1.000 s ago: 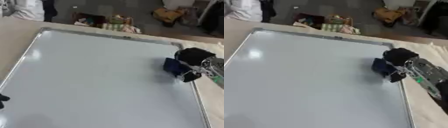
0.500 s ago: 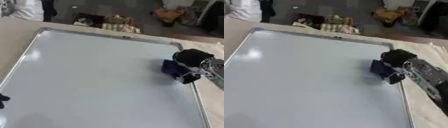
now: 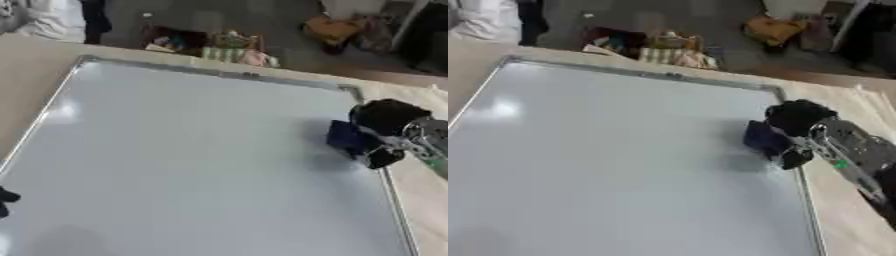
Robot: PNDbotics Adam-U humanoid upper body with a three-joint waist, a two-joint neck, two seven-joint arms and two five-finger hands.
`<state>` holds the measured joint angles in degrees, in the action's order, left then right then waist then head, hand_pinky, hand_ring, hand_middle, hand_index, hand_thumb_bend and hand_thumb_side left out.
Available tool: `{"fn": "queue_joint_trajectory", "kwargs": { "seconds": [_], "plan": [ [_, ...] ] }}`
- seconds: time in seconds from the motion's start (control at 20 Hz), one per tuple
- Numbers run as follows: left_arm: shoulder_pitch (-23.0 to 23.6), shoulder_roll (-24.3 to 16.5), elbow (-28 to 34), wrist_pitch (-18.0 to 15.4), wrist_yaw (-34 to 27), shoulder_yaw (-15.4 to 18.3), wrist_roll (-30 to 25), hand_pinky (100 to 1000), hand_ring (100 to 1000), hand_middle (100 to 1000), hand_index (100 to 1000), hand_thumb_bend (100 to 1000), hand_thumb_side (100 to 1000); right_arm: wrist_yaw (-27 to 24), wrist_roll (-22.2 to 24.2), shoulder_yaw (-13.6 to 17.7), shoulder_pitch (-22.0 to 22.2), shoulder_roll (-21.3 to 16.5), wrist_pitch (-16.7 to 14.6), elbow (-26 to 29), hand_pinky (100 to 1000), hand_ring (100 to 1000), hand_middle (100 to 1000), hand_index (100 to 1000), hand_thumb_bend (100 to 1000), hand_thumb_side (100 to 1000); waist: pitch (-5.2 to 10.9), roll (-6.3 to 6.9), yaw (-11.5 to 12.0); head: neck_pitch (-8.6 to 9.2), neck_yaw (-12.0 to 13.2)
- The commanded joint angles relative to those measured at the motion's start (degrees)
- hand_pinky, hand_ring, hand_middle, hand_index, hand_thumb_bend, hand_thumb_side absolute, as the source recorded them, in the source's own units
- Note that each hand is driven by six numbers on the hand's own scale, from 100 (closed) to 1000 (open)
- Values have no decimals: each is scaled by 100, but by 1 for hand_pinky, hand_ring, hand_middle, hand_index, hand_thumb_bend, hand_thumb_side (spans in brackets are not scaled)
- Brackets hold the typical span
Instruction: Wipe the whiteboard clean with a brush.
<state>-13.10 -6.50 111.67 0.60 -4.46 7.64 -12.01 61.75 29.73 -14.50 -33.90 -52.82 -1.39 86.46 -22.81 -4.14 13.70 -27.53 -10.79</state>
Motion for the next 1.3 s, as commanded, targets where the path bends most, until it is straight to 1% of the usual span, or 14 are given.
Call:
{"fn": "queue_joint_trajectory", "kwargs": {
  "seconds": [0.05, 0.3, 0.65, 1.0, 1.3],
  "plan": [
    [-21, -47, 69, -11, -15, -16, -17, 582, 364, 448, 483, 100, 933, 41, 0, 140, -114, -185, 77, -223, 471, 468, 176, 194, 100, 268, 130, 31, -6, 45, -24],
    [-30, -44, 65, -12, -17, -24, -27, 582, 365, 449, 483, 100, 934, 77, -90, 188, -220, -127, 120, -459, 468, 466, 175, 194, 100, 268, 121, 33, -7, 56, -26],
    [-41, -43, 67, -21, -23, -21, -25, 582, 365, 449, 483, 100, 933, 48, -100, 134, -219, -107, 31, -429, 464, 463, 173, 194, 100, 266, 118, 39, 19, 58, -31],
    [-54, -43, 70, -4, -19, -24, -28, 582, 366, 450, 484, 100, 934, -300, 46, 6, -62, -208, -148, 89, 458, 455, 169, 196, 100, 262, 119, 25, 13, 79, -33],
    [-52, -41, 74, 11, -22, -22, -25, 581, 367, 450, 484, 100, 933, -541, 241, -50, 28, -267, -184, 434, 452, 449, 167, 197, 100, 260, 128, 18, 12, 79, -36]
  ]
}}
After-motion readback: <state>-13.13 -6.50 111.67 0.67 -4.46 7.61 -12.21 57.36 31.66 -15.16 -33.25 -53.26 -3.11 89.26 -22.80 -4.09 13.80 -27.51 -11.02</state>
